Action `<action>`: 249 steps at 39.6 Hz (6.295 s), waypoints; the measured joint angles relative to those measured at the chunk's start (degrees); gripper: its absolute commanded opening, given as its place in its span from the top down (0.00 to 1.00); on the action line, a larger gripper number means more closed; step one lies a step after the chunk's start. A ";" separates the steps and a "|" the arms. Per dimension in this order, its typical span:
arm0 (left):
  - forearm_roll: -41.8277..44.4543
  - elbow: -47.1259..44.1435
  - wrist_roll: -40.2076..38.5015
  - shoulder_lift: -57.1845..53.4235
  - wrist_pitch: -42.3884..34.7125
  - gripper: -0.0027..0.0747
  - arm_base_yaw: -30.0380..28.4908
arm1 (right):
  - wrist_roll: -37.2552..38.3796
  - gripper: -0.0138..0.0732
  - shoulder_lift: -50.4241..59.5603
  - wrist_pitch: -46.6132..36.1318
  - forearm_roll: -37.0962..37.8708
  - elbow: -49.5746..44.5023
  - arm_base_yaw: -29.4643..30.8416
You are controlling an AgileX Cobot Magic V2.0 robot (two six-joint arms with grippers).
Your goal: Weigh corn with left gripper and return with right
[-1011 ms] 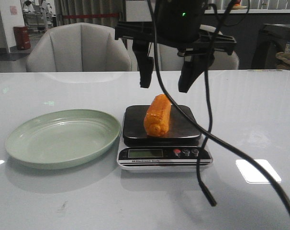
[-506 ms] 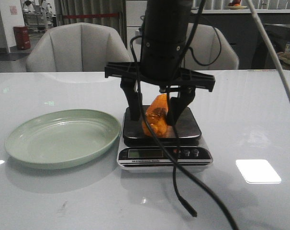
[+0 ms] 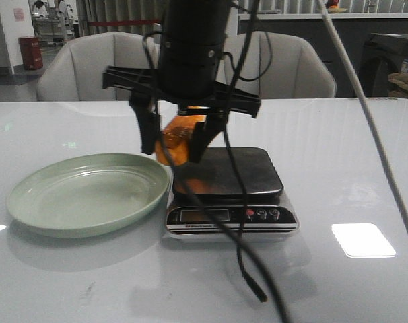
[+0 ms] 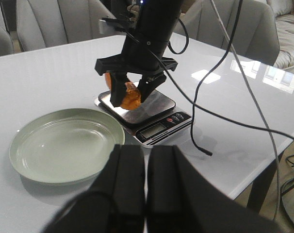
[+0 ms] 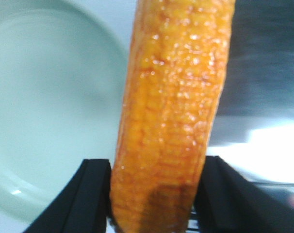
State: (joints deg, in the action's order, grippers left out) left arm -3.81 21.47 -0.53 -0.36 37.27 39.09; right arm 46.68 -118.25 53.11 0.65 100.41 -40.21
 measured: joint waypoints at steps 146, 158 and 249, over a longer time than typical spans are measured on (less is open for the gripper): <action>0.00 0.00 0.00 0.00 0.00 0.81 0.00 | -41.59 0.66 116.02 -40.73 -0.65 -92.74 0.33; 0.00 0.00 0.00 0.00 0.00 0.81 0.00 | -41.59 0.66 116.02 -39.04 -0.65 -92.97 0.33; 2.74 -21.90 0.00 0.00 -32.54 0.80 -40.39 | -41.59 0.66 116.02 -38.94 -0.35 -92.97 0.33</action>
State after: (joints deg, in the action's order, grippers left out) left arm -1.07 -0.43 -0.53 -0.36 4.73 -1.30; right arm 5.08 -2.24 14.18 0.30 7.44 -39.88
